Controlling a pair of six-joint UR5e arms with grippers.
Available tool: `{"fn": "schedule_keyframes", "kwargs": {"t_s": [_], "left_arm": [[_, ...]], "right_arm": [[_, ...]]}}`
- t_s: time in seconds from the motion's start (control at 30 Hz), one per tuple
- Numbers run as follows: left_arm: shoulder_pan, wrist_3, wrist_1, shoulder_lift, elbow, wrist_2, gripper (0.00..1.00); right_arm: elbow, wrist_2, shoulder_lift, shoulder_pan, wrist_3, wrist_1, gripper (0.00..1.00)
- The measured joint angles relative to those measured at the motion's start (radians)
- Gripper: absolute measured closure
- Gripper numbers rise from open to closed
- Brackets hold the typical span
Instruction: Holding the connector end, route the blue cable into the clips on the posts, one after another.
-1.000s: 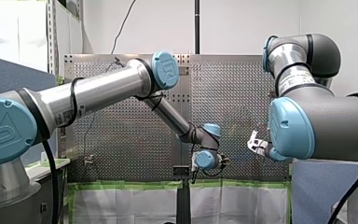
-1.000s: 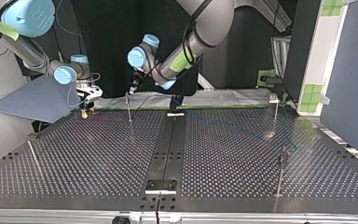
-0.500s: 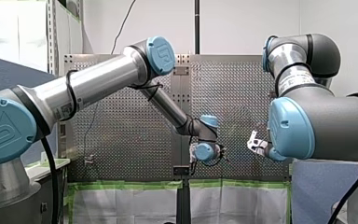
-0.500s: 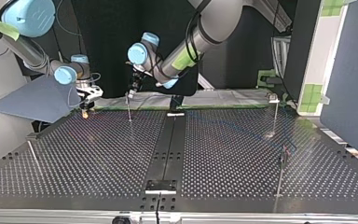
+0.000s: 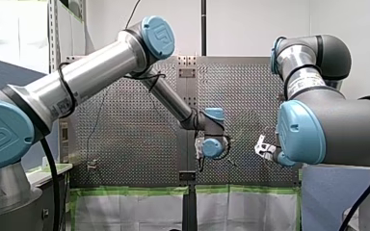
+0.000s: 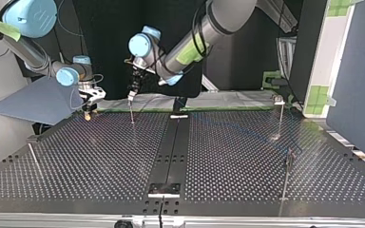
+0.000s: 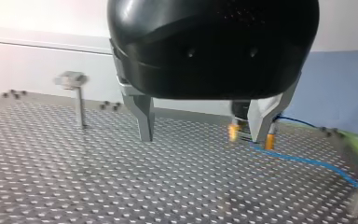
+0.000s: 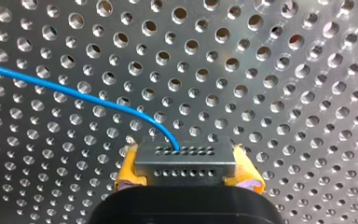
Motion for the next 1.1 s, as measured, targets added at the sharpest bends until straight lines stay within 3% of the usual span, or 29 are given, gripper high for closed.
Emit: {"fn": "schedule_keyframes", "kwargs": {"t_s": [0.23, 0.5, 1.1], "left_arm": [[-0.002, -0.048, 0.013, 0.072, -0.071, 0.003, 0.00], [-0.003, -0.062, 0.007, 0.147, -0.147, 0.003, 0.00], [-0.002, -0.080, 0.015, 0.304, -0.303, 0.001, 0.00]], "right_arm": [[0.000, -0.001, 0.000, 0.005, 0.000, 0.004, 1.00], [0.000, -0.005, 0.000, 0.019, 0.000, 0.004, 1.00], [0.000, -0.005, 0.000, 0.022, 0.001, 0.000, 1.00]]}}
